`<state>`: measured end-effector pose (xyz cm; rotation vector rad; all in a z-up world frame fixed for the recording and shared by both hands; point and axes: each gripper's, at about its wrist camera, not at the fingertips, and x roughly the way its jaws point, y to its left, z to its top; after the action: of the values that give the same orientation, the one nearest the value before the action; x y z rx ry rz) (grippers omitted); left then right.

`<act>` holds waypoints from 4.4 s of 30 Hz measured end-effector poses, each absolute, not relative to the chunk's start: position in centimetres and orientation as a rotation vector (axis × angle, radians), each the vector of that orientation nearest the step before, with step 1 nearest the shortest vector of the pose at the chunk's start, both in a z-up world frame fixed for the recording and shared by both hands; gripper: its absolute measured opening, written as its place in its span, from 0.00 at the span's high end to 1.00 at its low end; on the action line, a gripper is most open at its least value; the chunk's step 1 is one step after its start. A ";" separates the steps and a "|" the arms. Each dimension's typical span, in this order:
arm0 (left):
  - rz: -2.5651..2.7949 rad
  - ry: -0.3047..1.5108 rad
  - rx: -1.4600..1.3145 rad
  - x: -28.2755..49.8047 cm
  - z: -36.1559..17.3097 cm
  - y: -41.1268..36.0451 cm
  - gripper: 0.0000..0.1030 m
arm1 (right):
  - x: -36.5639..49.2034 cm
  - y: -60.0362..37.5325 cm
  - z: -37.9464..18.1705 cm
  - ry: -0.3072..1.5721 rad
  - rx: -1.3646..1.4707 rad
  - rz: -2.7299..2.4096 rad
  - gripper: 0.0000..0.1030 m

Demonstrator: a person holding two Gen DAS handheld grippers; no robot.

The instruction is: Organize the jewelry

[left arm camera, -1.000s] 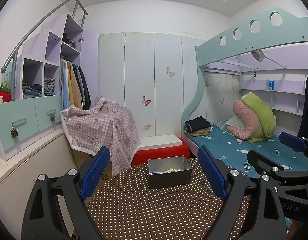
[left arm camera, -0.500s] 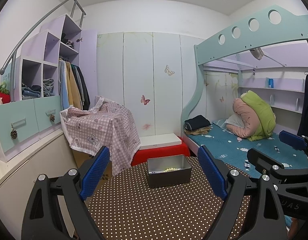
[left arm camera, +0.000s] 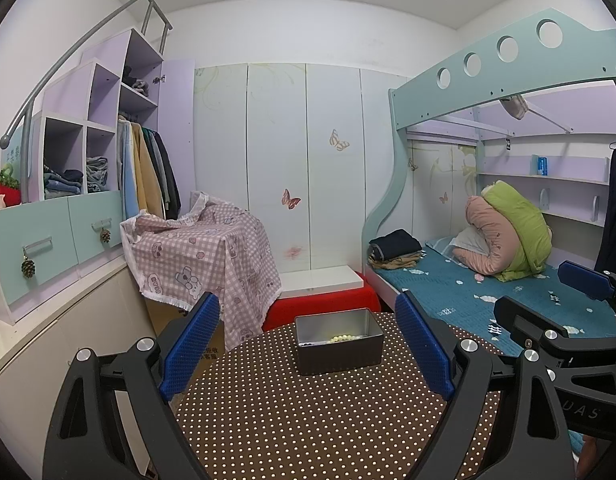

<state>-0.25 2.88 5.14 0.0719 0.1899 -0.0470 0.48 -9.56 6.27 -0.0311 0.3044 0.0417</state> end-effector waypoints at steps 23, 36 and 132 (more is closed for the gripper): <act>-0.052 0.194 0.072 -0.1 4.9 3.2 0.16 | 0.5 -9.5 6.2 0.304 -0.030 0.041 0.16; -0.068 0.208 0.053 0.3 5.0 3.0 0.16 | 0.7 -9.3 6.1 0.303 -0.024 0.044 0.16; -0.052 0.217 0.039 0.4 4.3 2.2 0.08 | 0.2 -8.9 4.8 0.309 -0.015 0.031 0.16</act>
<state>0.43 2.23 4.29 0.0390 0.2174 -0.0522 0.23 -8.91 4.83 -0.0154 0.3085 0.0311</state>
